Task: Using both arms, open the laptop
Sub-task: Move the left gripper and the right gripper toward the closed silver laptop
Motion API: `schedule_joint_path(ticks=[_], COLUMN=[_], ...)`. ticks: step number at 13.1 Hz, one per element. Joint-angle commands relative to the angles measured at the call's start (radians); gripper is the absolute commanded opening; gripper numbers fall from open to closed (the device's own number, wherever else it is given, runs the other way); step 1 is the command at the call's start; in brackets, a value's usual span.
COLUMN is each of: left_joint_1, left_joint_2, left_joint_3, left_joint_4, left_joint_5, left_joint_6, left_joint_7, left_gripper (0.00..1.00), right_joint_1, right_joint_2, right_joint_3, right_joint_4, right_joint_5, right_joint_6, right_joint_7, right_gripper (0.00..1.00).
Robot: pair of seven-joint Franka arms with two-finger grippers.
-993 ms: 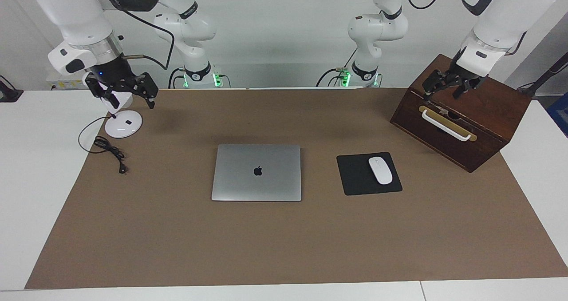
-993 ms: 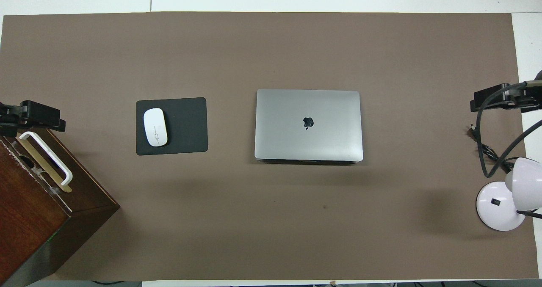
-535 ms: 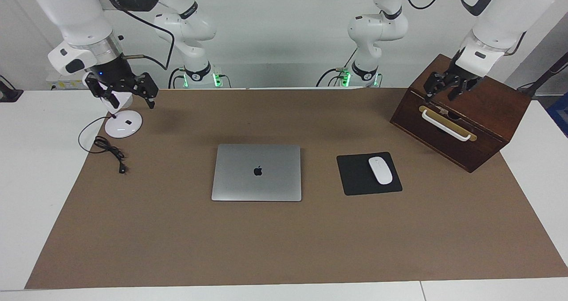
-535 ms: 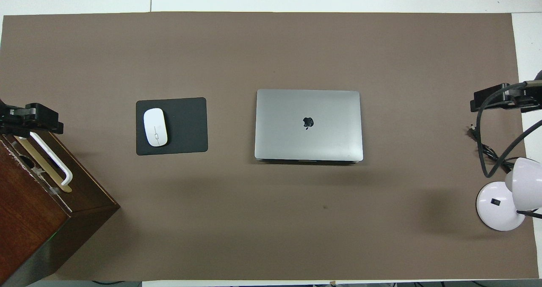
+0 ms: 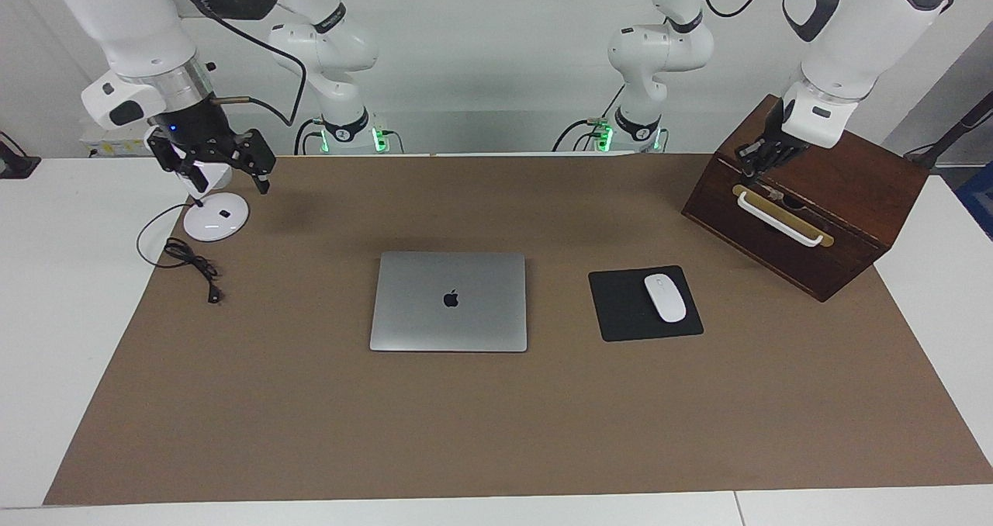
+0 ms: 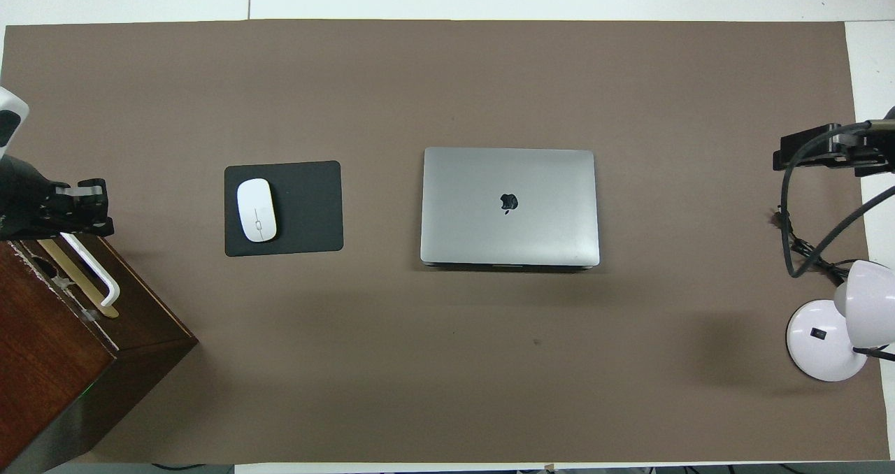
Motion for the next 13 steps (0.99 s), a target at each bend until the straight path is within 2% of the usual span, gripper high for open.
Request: schedule_joint_path(ticks=[1,3,6,8,11,13], left_joint_1=[-0.028,-0.029,-0.031,-0.031,-0.060,-0.107], left_joint_2=[-0.049,-0.092,-0.138,-0.137,-0.137,-0.141], left_joint_3=[0.008,0.008,0.008,0.008,0.008,0.007], left_joint_4=[-0.071,-0.166,-0.304,-0.337,-0.416,-0.481], left_joint_5=[-0.075,-0.189,-0.322,-0.404,-0.542,-0.616], left_joint_6=[0.049,0.138,0.279,0.339,0.446,0.554], left_joint_7=[-0.153,-0.331,-0.559,-0.717,-0.909,-1.080], left_gripper=[0.00,0.00,0.00,0.00,0.00,0.00], right_joint_1=[0.026,0.094,0.270,0.367,0.532,0.681], right_joint_2=[-0.015,-0.019,-0.010,-0.004,0.022,0.018], right_joint_3=[-0.005,-0.060,-0.163,-0.215,-0.342,-0.439], right_joint_4=[-0.054,-0.106,-0.152,-0.200,-0.237,-0.327], right_joint_5=[0.082,0.176,0.252,0.292,0.406,0.460], right_joint_6=[0.102,0.219,0.397,0.538,0.672,0.838], right_joint_7=[0.124,0.196,0.381,0.507,0.583,0.673], right_gripper=[1.00,1.00,1.00,1.00,1.00,1.00])
